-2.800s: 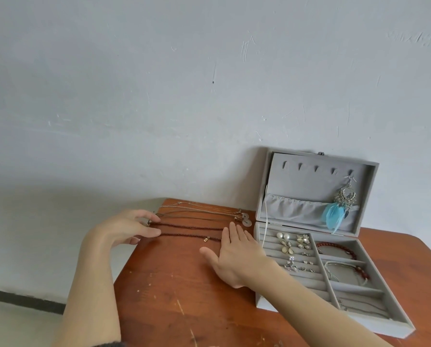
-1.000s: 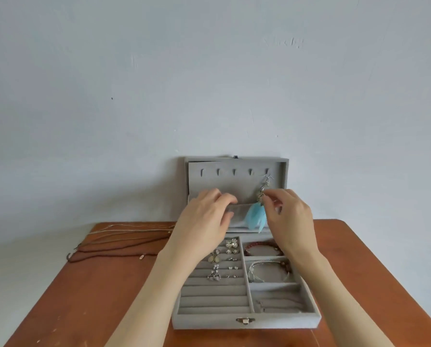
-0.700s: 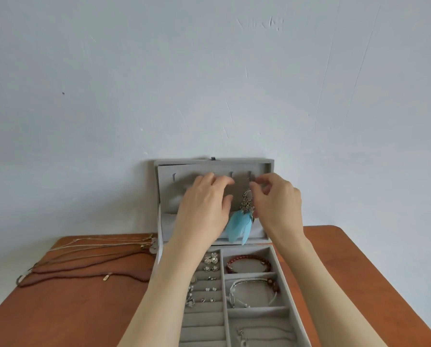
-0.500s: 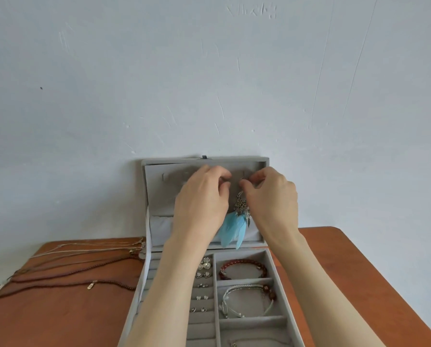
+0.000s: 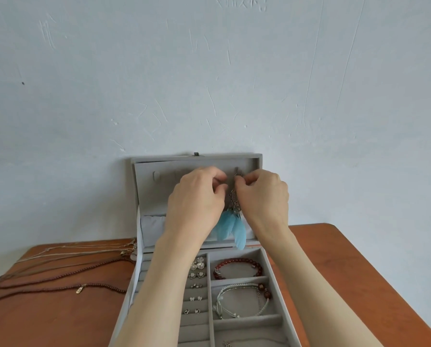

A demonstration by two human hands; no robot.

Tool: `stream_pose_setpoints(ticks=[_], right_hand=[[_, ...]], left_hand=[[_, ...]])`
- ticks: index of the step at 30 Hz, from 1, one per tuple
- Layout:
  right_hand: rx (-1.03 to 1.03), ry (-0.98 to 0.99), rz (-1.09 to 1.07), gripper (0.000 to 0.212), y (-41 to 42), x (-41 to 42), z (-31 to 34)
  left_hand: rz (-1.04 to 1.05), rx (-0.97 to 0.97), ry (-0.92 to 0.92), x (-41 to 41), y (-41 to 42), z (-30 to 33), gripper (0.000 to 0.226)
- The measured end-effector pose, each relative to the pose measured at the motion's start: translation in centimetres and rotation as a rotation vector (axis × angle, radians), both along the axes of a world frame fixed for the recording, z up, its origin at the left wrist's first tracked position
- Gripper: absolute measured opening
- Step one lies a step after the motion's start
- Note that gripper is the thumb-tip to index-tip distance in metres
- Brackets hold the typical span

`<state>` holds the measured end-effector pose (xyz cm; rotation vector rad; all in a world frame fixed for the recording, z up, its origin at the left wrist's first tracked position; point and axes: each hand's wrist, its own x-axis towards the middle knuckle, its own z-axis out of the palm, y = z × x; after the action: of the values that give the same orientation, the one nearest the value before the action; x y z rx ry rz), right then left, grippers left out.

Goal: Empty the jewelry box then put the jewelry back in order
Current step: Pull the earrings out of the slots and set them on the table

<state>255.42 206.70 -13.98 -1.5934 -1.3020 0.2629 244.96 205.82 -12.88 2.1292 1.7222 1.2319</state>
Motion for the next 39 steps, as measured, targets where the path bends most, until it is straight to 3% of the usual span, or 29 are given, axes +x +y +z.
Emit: stream_pose_setpoints(ticks=[9,20,30,39], right_hand=[[0.260,0.328,0.061,0.022,-0.1,1.3,1.1],[0.274,0.660,0.220,0.020,-0.9,5.2,3.2],[0.137,0.658,0.365,0.015,-1.0,4.9,2.9],[0.047,0.614,0.434,0.012,-0.9,4.8,2.6]], left_hand=[[0.038,-0.041,0.010,1.3,0.1,-0.8,0.013],[0.299,0.039,0.024,4.0,0.0,-1.2,0.026],[0.318,-0.038,-0.044,5.0,0.4,-0.7,0.021],[0.301,0.170,-0.219,4.9,0.6,-0.6,0.017]])
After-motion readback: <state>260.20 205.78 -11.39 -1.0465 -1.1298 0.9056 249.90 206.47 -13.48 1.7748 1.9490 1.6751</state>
